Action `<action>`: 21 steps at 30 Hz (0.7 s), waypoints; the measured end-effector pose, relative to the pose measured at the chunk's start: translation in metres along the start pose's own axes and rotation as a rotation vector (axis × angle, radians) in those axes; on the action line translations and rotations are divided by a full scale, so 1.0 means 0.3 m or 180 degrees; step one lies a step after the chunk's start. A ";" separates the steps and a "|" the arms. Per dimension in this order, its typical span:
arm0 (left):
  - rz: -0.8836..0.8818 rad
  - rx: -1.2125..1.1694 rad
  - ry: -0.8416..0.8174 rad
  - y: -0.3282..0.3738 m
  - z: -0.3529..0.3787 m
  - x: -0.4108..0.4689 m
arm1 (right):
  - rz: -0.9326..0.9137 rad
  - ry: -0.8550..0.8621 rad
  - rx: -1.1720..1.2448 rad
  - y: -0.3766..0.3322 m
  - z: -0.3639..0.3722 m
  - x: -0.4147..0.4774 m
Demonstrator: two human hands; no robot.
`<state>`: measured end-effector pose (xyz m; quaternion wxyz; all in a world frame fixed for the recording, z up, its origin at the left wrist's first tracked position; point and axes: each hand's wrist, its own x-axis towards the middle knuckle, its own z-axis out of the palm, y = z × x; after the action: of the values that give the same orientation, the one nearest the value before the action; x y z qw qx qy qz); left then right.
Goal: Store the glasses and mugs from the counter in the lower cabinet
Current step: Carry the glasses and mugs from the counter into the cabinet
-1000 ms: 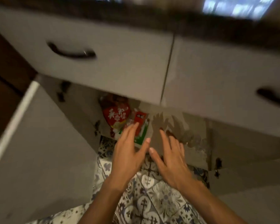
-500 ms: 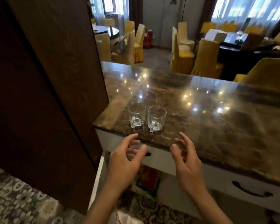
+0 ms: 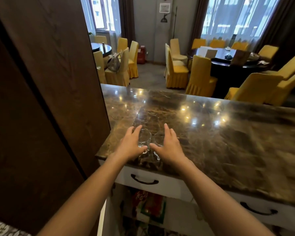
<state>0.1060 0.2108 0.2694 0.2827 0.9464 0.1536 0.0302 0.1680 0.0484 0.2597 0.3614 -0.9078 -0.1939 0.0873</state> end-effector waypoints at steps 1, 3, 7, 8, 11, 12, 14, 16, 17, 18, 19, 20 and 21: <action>0.0002 0.0050 -0.0090 0.005 -0.001 0.015 | 0.0037 -0.0044 -0.0079 0.004 0.009 0.007; -0.0086 -0.0184 -0.0055 0.017 0.007 0.032 | 0.0144 -0.0066 -0.0120 0.019 0.024 0.013; -0.0196 -0.0492 0.0286 -0.005 0.059 0.016 | 0.0383 -0.0018 0.0234 0.064 0.051 -0.012; -0.0187 -0.0541 0.0410 -0.017 0.073 0.004 | 0.0390 0.0033 0.0353 0.073 0.058 -0.022; -0.0324 -0.0954 0.0772 -0.046 0.110 -0.029 | 0.0439 0.0257 0.0603 0.092 0.080 -0.054; -0.0395 -0.1091 0.0850 -0.048 0.121 -0.037 | 0.0502 0.0335 0.0685 0.094 0.088 -0.060; -0.0581 -0.1389 0.0897 -0.041 0.135 -0.044 | 0.0635 0.0452 0.0825 0.092 0.101 -0.066; -0.0812 -0.1622 0.0878 -0.034 0.142 -0.038 | 0.0712 0.0561 0.0825 0.086 0.106 -0.063; -0.0928 -0.1673 0.0903 -0.037 0.148 -0.034 | 0.0787 0.0616 0.0830 0.087 0.109 -0.062; -0.1043 -0.1697 0.0930 -0.041 0.156 -0.032 | 0.0912 0.0664 0.0876 0.084 0.110 -0.065; -0.1150 -0.1721 0.0955 -0.046 0.164 -0.034 | 0.1087 0.0699 0.0969 0.088 0.116 -0.065; -0.1240 -0.1772 0.0944 -0.051 0.172 -0.038 | 0.1271 0.0716 0.1083 0.087 0.121 -0.070; -0.1285 -0.1889 0.0902 -0.052 0.177 -0.044 | 0.1434 0.0714 0.1218 0.087 0.130 -0.074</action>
<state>0.0968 0.1910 0.2168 0.5205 0.7606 0.3589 0.1475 0.1437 0.0460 0.2139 0.5163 -0.8475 0.0731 0.0994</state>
